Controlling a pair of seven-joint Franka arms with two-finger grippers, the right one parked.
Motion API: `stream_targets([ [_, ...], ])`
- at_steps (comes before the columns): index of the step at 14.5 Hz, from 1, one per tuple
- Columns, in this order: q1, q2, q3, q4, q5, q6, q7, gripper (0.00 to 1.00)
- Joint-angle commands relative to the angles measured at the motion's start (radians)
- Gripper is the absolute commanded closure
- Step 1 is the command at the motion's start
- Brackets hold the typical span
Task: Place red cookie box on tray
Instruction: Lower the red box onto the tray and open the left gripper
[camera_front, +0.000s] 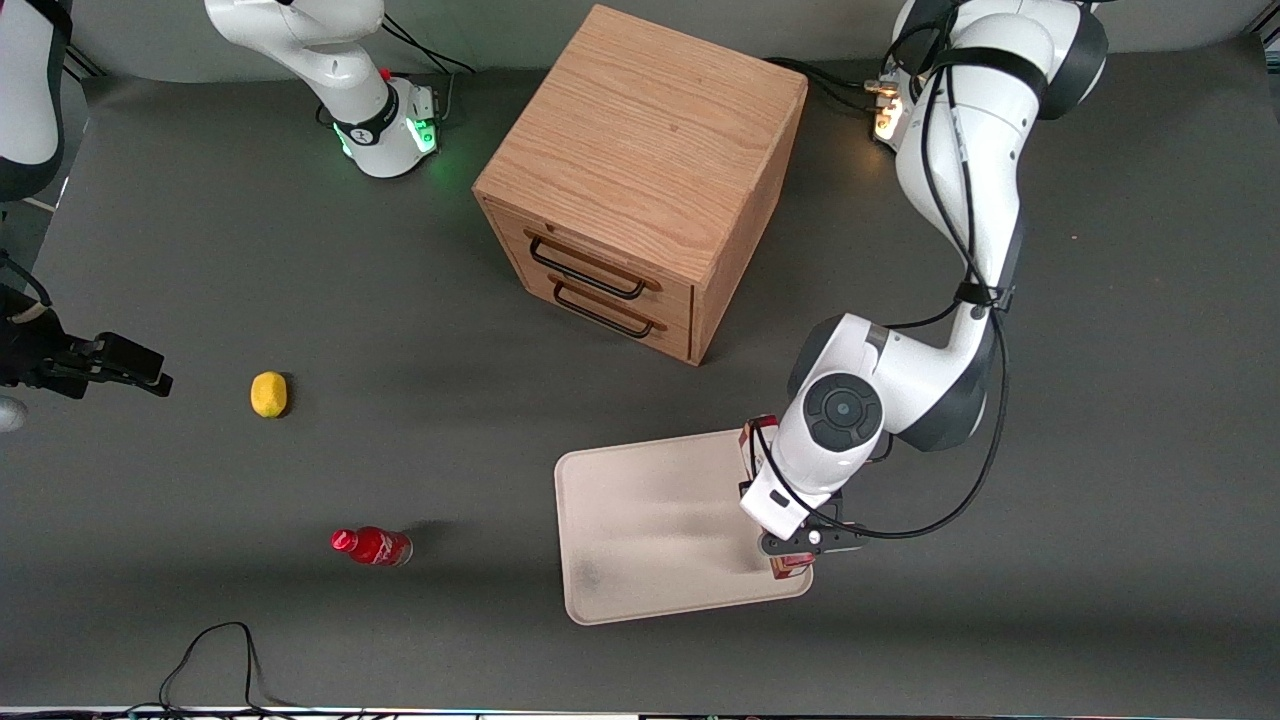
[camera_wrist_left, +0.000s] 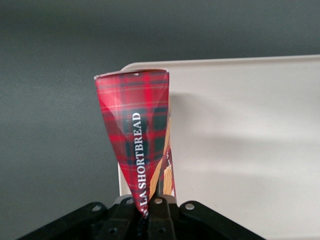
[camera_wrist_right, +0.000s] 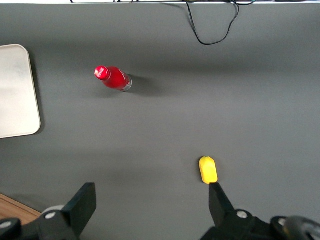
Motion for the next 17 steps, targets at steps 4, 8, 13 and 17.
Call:
stream_targets([
  [4,-0.015,0.028,0.015,-0.028,0.045,0.053,-0.036,1.0],
  [8,-0.015,0.034,0.015,-0.034,0.06,0.063,-0.027,0.28],
  [13,-0.012,0.026,0.015,-0.033,0.065,0.062,-0.036,0.0],
  [17,-0.007,-0.012,0.015,-0.019,0.054,0.005,-0.036,0.0],
])
